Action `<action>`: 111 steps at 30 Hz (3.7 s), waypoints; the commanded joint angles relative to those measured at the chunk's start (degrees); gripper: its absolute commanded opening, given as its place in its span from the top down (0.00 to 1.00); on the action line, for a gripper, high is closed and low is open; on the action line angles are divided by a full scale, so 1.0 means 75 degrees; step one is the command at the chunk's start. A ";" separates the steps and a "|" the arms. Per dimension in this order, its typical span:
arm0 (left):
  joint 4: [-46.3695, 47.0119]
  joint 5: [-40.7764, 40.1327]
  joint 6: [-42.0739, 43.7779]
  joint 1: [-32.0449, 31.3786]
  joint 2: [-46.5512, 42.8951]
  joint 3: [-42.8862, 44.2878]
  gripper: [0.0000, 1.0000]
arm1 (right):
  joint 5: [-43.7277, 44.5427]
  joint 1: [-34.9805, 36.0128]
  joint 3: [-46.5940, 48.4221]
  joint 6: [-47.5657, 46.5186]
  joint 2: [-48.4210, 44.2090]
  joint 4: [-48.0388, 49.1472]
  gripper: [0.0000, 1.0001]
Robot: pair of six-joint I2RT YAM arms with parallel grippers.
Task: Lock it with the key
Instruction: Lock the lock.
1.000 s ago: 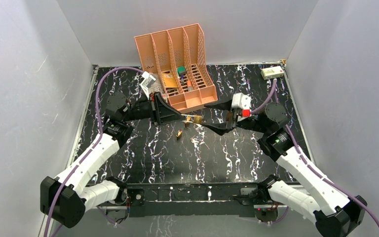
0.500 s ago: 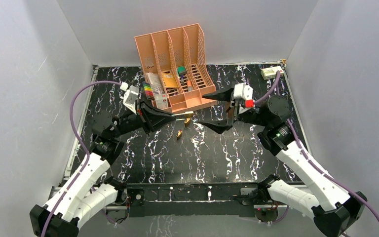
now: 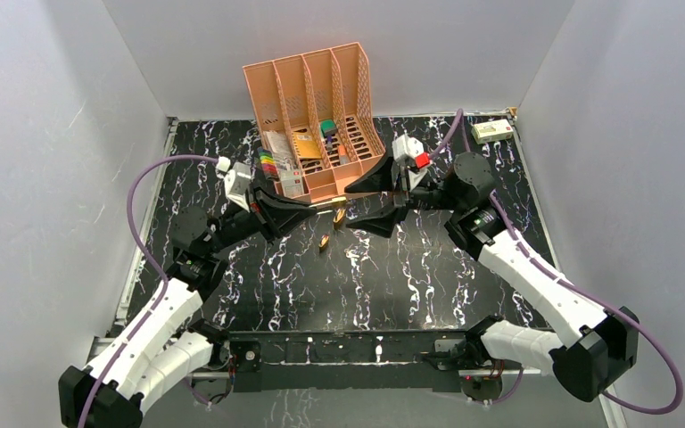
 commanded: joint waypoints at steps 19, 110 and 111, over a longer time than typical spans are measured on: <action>0.0842 0.0181 0.0327 0.0027 -0.0298 0.0033 1.00 | -0.0239 -0.0036 0.0628 0.0606 0.0578 0.1031 0.33; 0.1582 0.2299 -0.0908 0.0027 0.0099 0.0476 0.69 | -0.3429 -0.0488 0.1468 0.5036 0.2134 0.3816 1.00; 0.1582 0.2287 -0.0930 0.0027 0.0120 0.0487 0.70 | -0.3426 -0.0500 0.1471 0.5000 0.2144 0.3770 1.00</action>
